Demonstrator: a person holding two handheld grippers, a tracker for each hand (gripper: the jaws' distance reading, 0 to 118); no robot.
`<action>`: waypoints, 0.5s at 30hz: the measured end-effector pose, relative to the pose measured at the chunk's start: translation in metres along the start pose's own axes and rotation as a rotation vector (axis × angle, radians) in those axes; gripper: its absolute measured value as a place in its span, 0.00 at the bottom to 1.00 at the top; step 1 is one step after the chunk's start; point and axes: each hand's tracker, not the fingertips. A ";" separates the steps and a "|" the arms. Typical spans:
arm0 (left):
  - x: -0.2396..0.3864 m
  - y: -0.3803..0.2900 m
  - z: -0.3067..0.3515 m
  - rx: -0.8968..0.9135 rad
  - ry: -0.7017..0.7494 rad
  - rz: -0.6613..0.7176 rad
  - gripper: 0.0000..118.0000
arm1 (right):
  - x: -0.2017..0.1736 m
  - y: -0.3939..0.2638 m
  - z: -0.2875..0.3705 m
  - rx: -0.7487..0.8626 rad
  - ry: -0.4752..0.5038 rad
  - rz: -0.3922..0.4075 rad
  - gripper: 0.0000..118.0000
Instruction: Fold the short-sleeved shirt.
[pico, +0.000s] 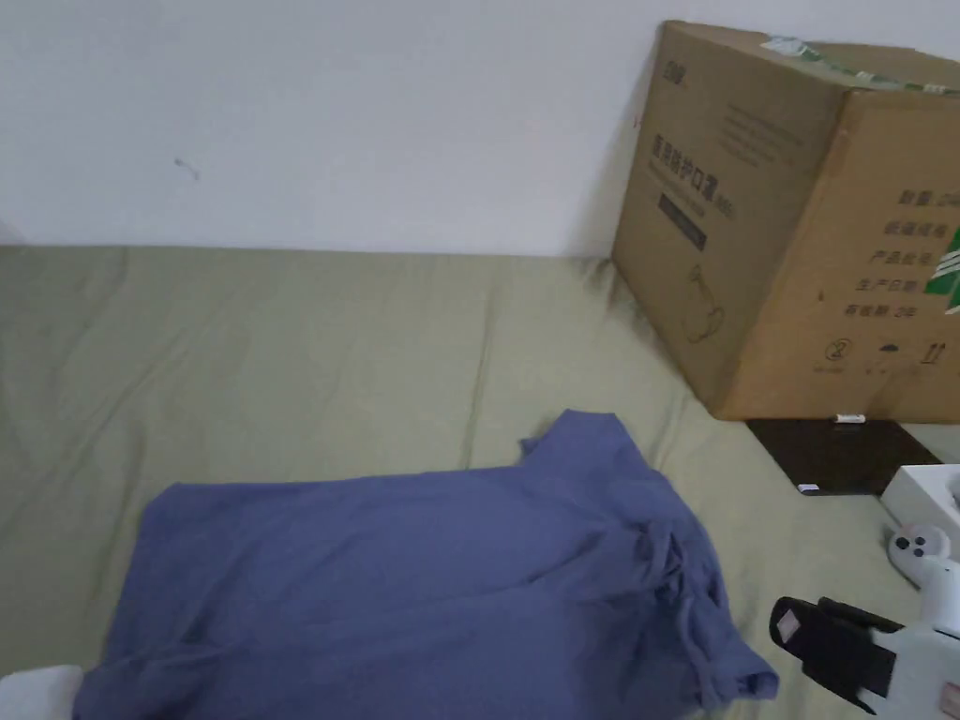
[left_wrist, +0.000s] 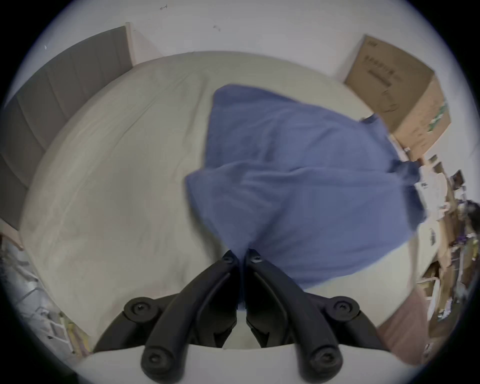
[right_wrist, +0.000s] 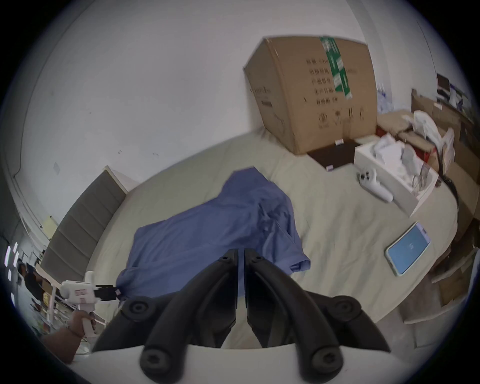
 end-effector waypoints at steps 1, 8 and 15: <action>0.004 0.001 0.007 0.010 0.015 0.012 0.02 | 0.014 0.005 -0.016 -0.043 0.028 -0.016 0.05; 0.014 0.023 0.035 0.053 0.024 -0.020 0.02 | 0.069 0.030 -0.123 -0.385 -0.087 -0.115 1.00; 0.019 0.020 0.027 0.014 0.055 -0.032 0.02 | 0.101 0.014 -0.184 -0.572 -0.143 -0.233 0.69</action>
